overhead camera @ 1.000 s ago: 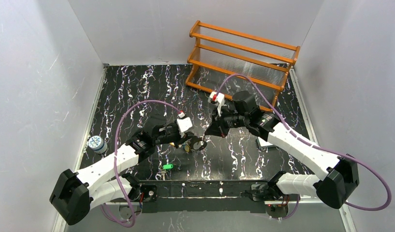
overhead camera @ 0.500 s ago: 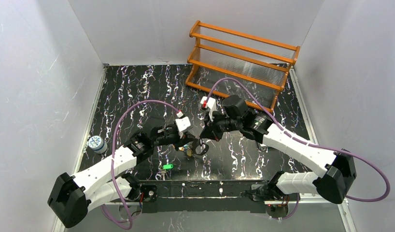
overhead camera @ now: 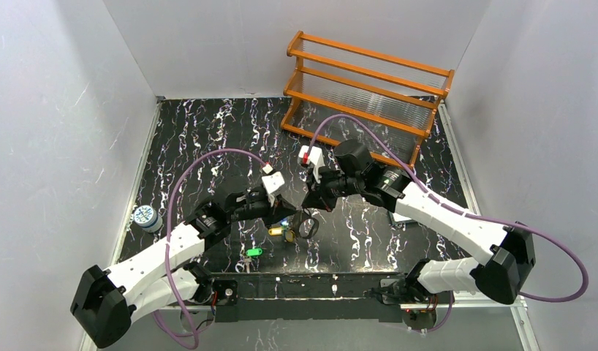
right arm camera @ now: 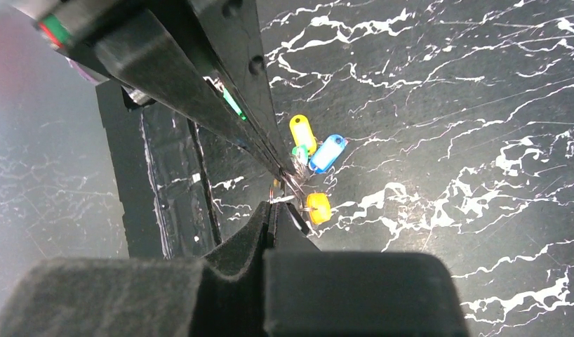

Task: Put the keys on the keyring

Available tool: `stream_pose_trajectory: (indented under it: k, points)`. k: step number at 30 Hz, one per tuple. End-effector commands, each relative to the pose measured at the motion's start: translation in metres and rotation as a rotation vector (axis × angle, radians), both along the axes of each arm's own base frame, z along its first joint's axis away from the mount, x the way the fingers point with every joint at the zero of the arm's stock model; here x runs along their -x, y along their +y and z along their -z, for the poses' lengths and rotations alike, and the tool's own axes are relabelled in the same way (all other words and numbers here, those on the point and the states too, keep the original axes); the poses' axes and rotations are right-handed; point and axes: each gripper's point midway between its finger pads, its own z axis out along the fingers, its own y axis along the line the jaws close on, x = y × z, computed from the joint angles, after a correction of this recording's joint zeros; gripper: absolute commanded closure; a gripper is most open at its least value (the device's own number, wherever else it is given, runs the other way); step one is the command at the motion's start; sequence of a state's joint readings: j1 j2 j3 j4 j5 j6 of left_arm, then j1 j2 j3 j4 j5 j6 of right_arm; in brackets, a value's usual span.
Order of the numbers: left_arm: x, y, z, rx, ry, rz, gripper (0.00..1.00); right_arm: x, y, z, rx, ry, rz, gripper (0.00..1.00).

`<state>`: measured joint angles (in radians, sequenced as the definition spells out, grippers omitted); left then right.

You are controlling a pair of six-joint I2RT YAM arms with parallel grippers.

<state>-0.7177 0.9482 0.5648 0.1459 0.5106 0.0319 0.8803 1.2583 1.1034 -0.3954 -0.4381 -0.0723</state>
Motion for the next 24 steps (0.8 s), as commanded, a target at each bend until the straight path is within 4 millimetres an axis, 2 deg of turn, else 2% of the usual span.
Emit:
stream_pose_trajectory:
  k: [1, 13, 24]
  points:
    - [0.002, -0.003, -0.034, 0.075, -0.053, 0.004, 1.0, 0.004, 0.008, -0.014, -0.016, -0.03, -0.056, 0.99]
    - [0.004, -0.006, -0.032, 0.073, -0.039, 0.024, 1.0, 0.0, 0.021, -0.014, -0.008, -0.055, -0.032, 0.99]
    - [0.005, -0.005, -0.035, 0.081, -0.046, 0.027, 1.0, -0.021, 0.014, -0.006, 0.061, -0.085, 0.102, 0.99]
